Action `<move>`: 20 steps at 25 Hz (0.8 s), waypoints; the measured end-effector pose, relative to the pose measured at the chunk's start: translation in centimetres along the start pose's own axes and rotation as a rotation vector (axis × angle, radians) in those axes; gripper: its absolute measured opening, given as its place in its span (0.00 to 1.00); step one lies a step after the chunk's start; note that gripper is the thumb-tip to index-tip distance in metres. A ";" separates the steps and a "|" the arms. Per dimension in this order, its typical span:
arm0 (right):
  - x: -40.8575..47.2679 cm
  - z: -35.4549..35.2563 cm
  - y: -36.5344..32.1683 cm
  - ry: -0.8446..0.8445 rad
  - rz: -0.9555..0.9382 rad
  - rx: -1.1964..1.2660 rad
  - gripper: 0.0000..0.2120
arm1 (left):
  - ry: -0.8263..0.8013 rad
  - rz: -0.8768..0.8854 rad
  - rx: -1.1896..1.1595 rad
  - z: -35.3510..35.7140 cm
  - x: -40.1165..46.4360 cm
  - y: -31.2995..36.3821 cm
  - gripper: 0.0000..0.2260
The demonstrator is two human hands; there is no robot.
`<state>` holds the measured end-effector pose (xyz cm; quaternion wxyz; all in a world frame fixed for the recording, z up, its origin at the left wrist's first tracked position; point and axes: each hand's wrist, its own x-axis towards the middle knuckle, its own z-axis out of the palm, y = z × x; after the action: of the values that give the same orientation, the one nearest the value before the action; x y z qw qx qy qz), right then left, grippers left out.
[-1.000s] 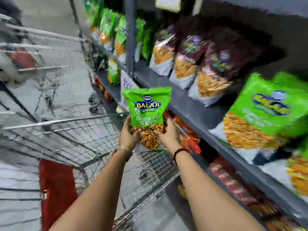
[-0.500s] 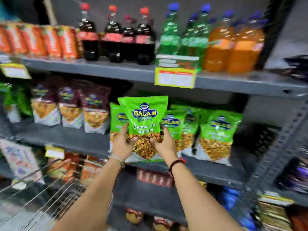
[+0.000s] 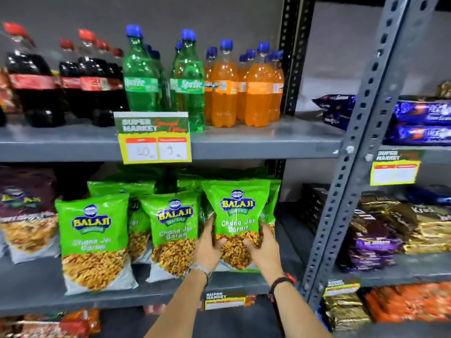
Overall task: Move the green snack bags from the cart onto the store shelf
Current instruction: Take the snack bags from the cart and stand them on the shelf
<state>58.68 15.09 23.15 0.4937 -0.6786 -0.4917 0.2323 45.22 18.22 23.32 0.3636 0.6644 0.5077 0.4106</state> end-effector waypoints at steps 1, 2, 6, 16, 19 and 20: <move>0.5 0.2 0.8 0.001 0.005 0.003 0.30 | -0.001 -0.008 -0.002 0.8 0.5 -0.5 0.30; 0.8 0.4 1.5 -0.008 0.011 0.014 0.30 | 0.011 -0.014 -0.004 1.3 0.7 -1.1 0.30; 0.4 1.5 4.2 -0.048 -0.001 0.117 0.29 | 0.082 0.022 -0.064 3.1 -0.2 -3.4 0.28; -0.4 2.4 6.8 0.147 0.153 0.388 0.12 | 0.167 -0.060 -0.278 7.4 -1.5 -3.8 0.28; 0.3 0.7 8.1 0.183 0.185 0.338 0.15 | 0.160 -0.058 -0.255 9.2 -1.6 -2.6 0.20; 0.5 0.2 8.4 0.166 0.205 0.323 0.16 | 0.167 -0.063 -0.230 9.8 -1.6 -2.4 0.19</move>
<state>62.40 15.40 15.58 0.6087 -0.6539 -0.3340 0.3005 53.02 16.50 16.97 0.4067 0.5657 0.5063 0.5082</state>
